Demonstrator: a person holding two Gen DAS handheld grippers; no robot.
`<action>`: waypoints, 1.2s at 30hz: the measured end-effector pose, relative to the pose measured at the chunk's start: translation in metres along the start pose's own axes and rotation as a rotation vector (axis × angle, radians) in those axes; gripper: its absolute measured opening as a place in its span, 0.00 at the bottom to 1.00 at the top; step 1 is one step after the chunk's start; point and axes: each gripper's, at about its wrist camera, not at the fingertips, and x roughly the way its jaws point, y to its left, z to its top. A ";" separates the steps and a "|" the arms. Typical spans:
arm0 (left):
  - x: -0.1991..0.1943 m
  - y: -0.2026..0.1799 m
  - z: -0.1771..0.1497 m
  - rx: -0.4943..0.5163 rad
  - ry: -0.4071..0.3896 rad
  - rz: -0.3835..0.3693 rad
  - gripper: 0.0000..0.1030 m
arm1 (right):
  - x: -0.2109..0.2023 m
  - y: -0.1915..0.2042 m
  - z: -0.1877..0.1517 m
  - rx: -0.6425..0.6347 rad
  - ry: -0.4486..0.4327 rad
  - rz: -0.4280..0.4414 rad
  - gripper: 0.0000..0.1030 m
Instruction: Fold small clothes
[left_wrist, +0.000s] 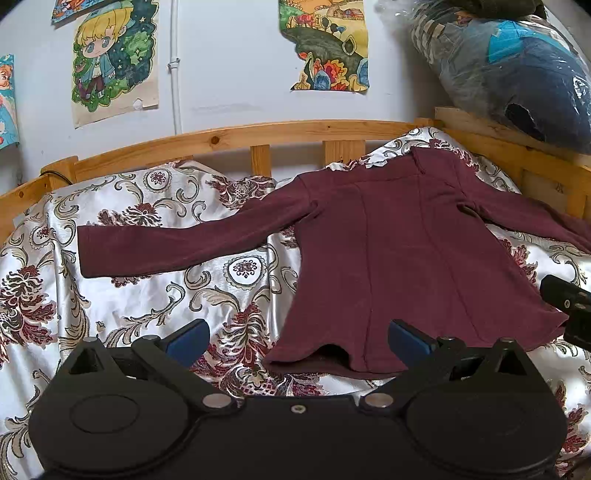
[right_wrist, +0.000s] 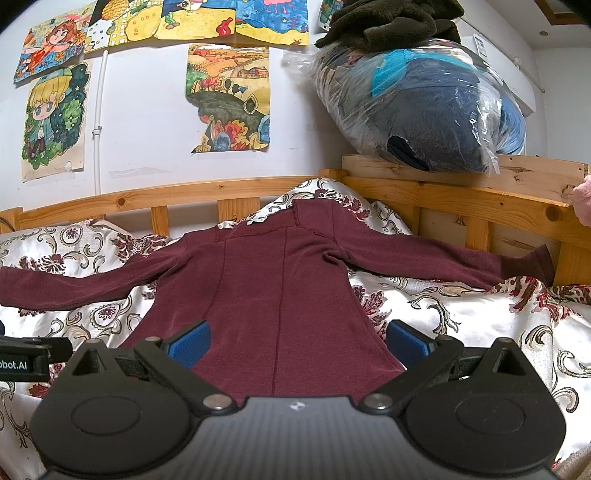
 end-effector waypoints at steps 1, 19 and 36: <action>0.000 0.000 0.000 -0.001 -0.001 0.001 0.99 | 0.000 0.000 0.000 0.002 0.000 0.000 1.00; 0.000 0.003 -0.001 0.004 0.004 0.006 0.99 | -0.002 -0.005 -0.001 0.031 -0.015 -0.006 1.00; 0.001 0.000 -0.002 0.009 0.011 0.014 0.99 | -0.003 -0.007 0.001 0.044 -0.025 0.001 1.00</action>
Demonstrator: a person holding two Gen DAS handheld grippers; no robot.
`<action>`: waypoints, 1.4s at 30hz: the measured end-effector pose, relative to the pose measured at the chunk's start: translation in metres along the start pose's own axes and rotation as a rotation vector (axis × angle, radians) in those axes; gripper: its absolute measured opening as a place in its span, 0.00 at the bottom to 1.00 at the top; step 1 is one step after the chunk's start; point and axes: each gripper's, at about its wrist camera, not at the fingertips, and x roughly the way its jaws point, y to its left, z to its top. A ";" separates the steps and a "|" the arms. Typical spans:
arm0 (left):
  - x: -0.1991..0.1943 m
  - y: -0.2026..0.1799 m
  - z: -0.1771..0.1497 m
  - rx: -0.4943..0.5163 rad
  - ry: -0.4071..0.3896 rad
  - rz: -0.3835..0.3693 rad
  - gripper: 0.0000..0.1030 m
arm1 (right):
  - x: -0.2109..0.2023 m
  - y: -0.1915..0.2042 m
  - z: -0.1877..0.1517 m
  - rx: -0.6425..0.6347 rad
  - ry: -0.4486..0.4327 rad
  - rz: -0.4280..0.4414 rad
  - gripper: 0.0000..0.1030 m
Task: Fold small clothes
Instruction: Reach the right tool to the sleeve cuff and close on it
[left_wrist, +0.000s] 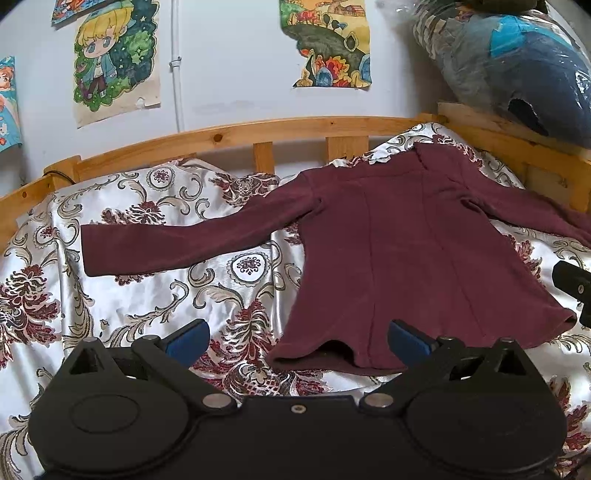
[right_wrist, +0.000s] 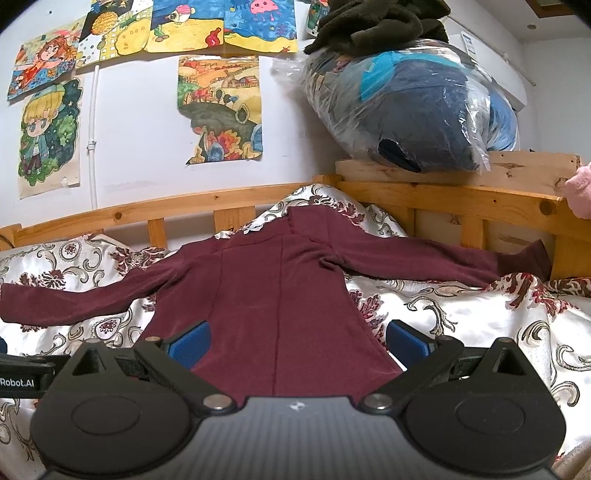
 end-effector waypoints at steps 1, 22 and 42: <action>0.000 0.000 0.000 0.001 0.000 0.000 0.99 | 0.000 0.000 0.000 0.000 0.000 -0.001 1.00; 0.072 -0.023 0.084 0.001 0.160 -0.172 0.99 | 0.050 -0.112 0.077 0.246 0.021 -0.205 1.00; 0.151 -0.104 0.095 0.187 0.137 -0.308 0.99 | 0.148 -0.216 0.068 -0.135 0.170 -0.466 0.95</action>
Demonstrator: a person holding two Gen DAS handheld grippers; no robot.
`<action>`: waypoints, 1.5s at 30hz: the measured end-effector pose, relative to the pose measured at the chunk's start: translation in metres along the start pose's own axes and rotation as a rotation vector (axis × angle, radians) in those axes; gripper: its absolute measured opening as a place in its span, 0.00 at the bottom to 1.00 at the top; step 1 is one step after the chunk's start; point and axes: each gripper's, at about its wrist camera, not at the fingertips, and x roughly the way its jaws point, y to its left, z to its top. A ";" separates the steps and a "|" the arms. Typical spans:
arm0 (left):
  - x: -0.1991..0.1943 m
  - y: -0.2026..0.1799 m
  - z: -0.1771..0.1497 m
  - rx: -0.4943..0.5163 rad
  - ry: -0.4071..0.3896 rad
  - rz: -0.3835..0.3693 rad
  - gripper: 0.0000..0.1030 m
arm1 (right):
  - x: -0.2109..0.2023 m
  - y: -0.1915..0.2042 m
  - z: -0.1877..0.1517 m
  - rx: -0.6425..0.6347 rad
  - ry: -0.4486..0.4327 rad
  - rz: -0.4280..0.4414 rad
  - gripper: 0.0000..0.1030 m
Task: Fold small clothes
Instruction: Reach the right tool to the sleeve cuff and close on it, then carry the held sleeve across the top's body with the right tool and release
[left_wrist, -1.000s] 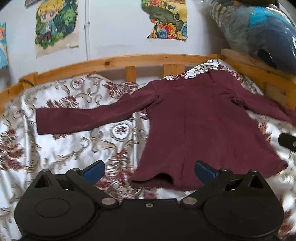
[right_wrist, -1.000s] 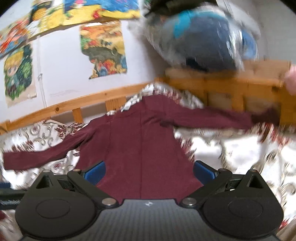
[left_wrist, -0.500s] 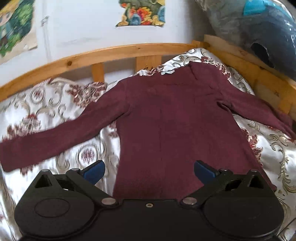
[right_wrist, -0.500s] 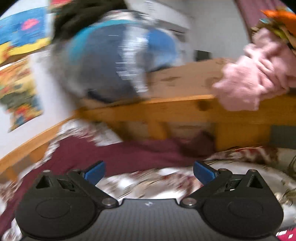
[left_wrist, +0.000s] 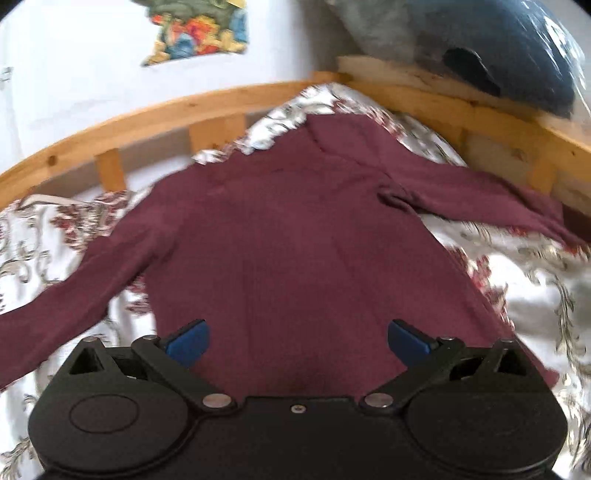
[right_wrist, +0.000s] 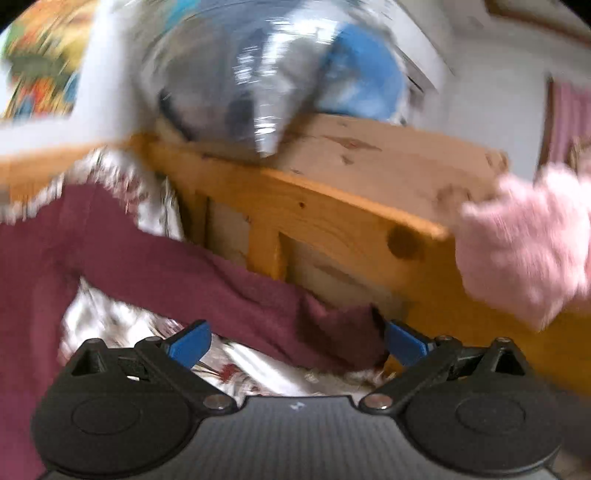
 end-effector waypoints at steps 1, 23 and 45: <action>0.003 -0.002 -0.001 0.015 0.012 -0.010 0.99 | 0.000 0.006 -0.001 -0.051 0.000 -0.014 0.92; -0.003 0.014 -0.003 0.023 0.008 0.073 0.99 | -0.012 0.022 0.027 -0.203 -0.018 0.028 0.07; -0.012 0.095 -0.011 -0.096 0.040 0.259 0.99 | -0.076 0.262 0.075 -0.209 -0.167 0.855 0.07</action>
